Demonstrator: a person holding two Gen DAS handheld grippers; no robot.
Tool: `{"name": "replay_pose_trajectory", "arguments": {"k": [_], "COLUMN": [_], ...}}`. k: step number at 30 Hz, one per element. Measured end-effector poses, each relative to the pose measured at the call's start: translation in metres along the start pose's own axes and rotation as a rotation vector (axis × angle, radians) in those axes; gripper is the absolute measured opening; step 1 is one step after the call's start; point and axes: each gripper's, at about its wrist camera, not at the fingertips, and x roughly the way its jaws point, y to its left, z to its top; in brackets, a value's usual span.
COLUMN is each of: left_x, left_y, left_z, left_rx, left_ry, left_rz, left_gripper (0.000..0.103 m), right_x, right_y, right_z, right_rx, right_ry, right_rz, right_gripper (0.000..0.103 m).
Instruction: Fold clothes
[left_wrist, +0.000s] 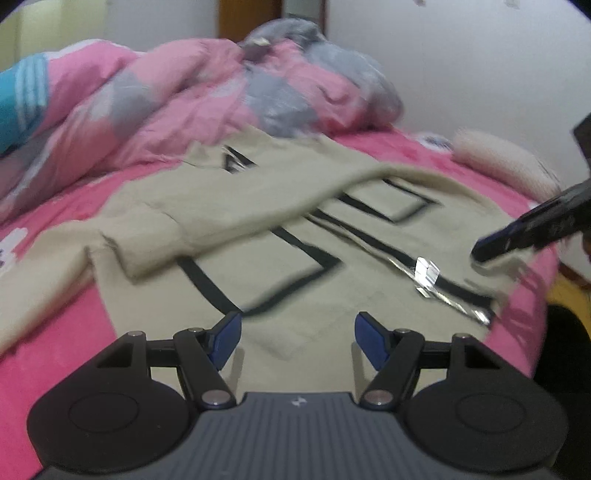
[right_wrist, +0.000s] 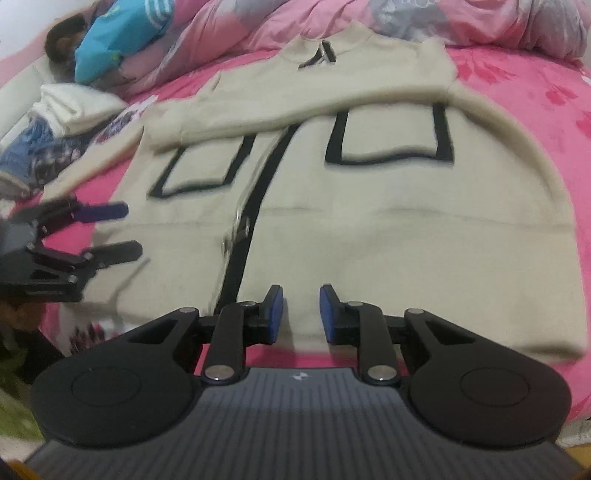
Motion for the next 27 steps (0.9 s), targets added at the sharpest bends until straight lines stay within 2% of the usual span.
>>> {"name": "replay_pose_trajectory", "arguments": {"k": [6, 8, 11, 16, 19, 21, 22, 24, 27], "left_x": [0.035, 0.052, 0.074, 0.102, 0.105, 0.103, 0.103, 0.104, 0.111], "left_y": [0.036, 0.049, 0.063, 0.076, 0.076, 0.075, 0.075, 0.074, 0.072], "left_z": [0.035, 0.044, 0.051, 0.05, 0.049, 0.051, 0.053, 0.055, 0.053], "left_rx": [-0.04, -0.068, -0.108, -0.132, -0.133, -0.126, -0.121, -0.113, -0.104], "left_ry": [-0.086, -0.085, -0.065, -0.013, -0.008, -0.009, -0.012, -0.003, 0.024], "left_rz": [0.122, 0.157, 0.161, 0.154, 0.147, 0.145, 0.141, 0.138, 0.151], "left_gripper": [0.069, 0.067, 0.064, 0.063, 0.063, 0.063, 0.063, 0.063, 0.063], "right_x": [0.001, 0.019, 0.046, 0.09, 0.105, 0.104, 0.103, 0.098, 0.101], "right_y": [-0.049, -0.077, -0.11, -0.147, -0.16, -0.163, -0.164, -0.166, -0.173], "right_z": [0.064, 0.079, 0.098, 0.11, 0.108, 0.106, 0.106, 0.105, 0.102], "right_rx": [0.232, 0.354, 0.519, 0.72, 0.801, 0.812, 0.814, 0.818, 0.836], "right_ry": [-0.222, -0.254, -0.296, -0.321, -0.346, -0.383, -0.401, -0.444, -0.453], "right_rz": [-0.006, 0.022, 0.052, 0.075, 0.085, 0.1, 0.102, 0.114, 0.064], "right_gripper": [0.027, 0.027, 0.027, 0.032, 0.033, 0.021, 0.009, 0.007, 0.007]}}
